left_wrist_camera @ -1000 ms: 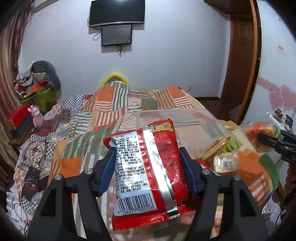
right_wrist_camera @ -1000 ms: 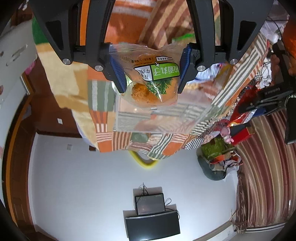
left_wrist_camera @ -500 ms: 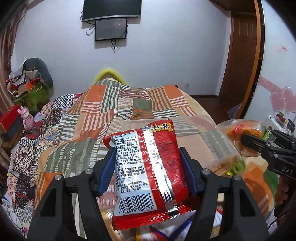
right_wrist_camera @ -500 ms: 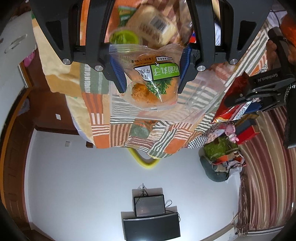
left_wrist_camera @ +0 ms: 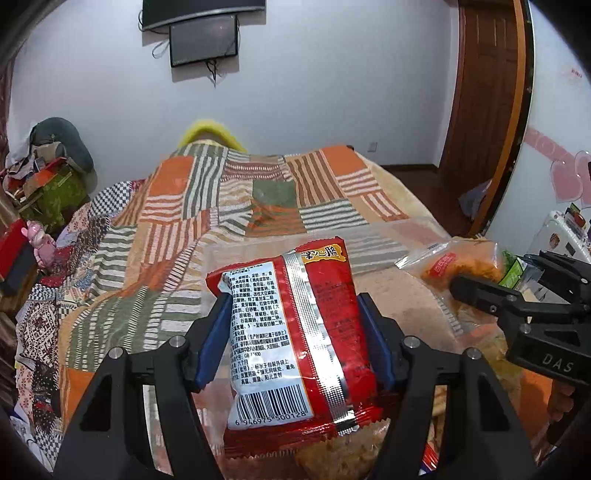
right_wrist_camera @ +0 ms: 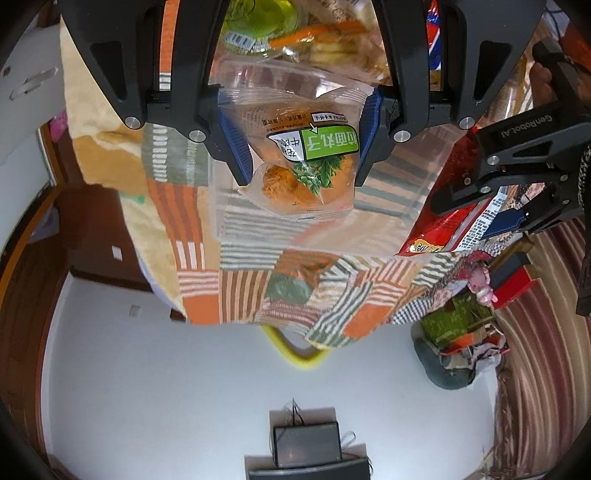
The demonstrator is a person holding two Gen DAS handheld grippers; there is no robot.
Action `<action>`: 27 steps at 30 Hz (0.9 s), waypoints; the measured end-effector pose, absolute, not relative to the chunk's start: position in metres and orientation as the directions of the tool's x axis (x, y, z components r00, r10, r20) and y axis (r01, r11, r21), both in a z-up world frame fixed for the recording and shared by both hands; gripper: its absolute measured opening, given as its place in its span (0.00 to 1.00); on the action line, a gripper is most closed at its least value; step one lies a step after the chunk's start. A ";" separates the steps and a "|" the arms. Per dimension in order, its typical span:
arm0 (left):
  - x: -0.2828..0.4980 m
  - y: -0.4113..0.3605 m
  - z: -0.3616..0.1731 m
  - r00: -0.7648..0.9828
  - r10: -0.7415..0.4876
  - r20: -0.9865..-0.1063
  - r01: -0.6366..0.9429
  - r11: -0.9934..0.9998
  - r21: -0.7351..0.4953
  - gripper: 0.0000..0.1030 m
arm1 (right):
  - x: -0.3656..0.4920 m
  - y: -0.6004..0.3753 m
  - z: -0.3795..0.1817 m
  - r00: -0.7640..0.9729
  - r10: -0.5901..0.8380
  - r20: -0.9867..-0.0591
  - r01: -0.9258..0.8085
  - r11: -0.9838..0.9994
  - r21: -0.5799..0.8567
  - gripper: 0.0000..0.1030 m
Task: Organize snacks
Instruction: 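Carry red bag with left tool while right tool carries bread roll into the clear box, then release red bag in box, then grasp gold biscuit stick with left tool while right tool grasps jelly cup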
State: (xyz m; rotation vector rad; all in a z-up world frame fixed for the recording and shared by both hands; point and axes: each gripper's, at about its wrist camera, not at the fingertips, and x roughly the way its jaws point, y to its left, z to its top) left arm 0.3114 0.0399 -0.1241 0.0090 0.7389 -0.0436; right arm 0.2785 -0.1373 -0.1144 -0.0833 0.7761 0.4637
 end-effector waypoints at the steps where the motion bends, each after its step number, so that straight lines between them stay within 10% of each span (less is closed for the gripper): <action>1: 0.315 0.039 -0.128 0.727 -0.046 -0.685 0.053 0.999 -0.010 0.64 | 0.279 -0.137 -0.116 0.608 0.374 -0.700 -0.435 0.895 0.100 0.49; 27: 0.244 0.080 -0.108 0.744 0.012 -0.668 0.020 0.999 0.039 0.69 | 0.230 -0.185 -0.085 0.673 0.382 -0.633 -0.424 0.901 0.092 0.58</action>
